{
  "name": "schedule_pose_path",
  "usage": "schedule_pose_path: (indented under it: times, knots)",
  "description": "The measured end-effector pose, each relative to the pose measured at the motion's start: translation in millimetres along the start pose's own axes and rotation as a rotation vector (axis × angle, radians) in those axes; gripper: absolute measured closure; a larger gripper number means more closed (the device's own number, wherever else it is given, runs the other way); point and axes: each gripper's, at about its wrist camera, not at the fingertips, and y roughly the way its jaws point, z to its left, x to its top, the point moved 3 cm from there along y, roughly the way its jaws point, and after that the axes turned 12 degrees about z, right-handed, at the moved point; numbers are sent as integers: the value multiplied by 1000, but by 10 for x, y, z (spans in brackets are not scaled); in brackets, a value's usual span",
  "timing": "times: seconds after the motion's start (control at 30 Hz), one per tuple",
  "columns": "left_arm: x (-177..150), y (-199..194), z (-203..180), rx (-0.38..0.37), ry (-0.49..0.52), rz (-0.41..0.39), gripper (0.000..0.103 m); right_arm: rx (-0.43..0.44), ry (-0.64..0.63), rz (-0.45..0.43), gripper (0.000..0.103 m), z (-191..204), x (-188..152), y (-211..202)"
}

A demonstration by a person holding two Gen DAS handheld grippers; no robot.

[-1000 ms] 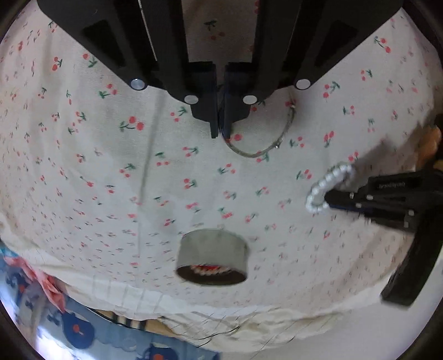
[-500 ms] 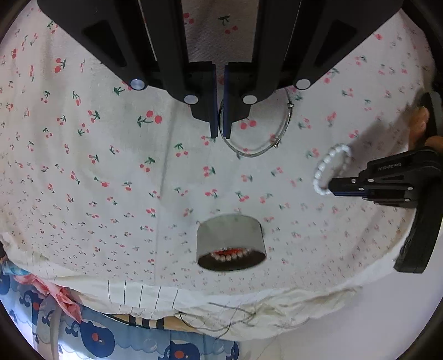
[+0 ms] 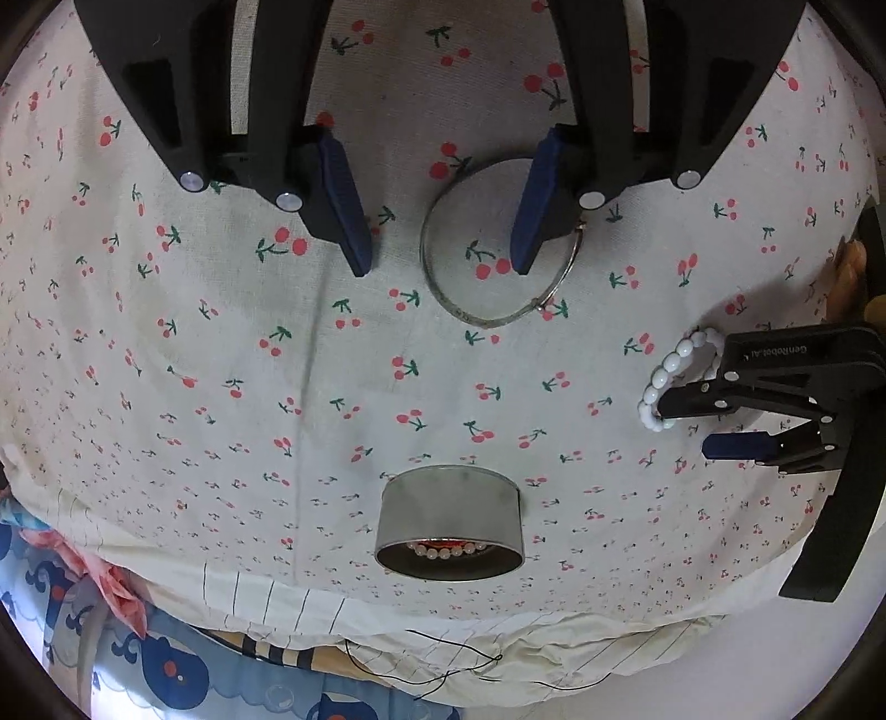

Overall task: Organize jewelry
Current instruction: 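Grasp the white bead bracelet with the left tool while the right tool grasps the silver bangle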

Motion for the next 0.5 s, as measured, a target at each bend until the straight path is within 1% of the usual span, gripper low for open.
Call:
schedule_pose_path:
  times: [0.13, 0.2, 0.27, 0.3, 0.33, 0.37, 0.4, 0.43, 0.5]
  knots:
    - [5, -37, -56, -17, 22, -19, 34, 3, 3, 1, 52, 0, 1, 1]
    - [-4, -24, -103, -47, 44, -17, 34, 3, 2, 1, 52, 3, 3, 3]
    - [-30, -11, -149, -94, 51, 4, 48, 8, 2, 1, 53, 7, 3, 2]
    - [-44, -8, -167, -129, 52, 16, 62, 11, 2, 1, 56, 10, 2, 0]
    - [-44, -16, -184, -157, 52, 21, 74, 15, 1, 1, 57, 13, -1, -4]
    - [-47, -21, -212, -160, 65, 22, 80, 21, -1, 1, 62, 19, -1, -4]
    - [-56, -29, -255, -149, 96, 21, 90, 28, -1, 2, 68, 19, -1, -4]
    - [-72, -40, -284, -141, 111, 17, 96, 41, 3, 5, 74, 18, -3, -1]
    - [-90, -64, -340, -127, 131, 7, 97, 57, 17, 4, 89, 1, -2, -7]
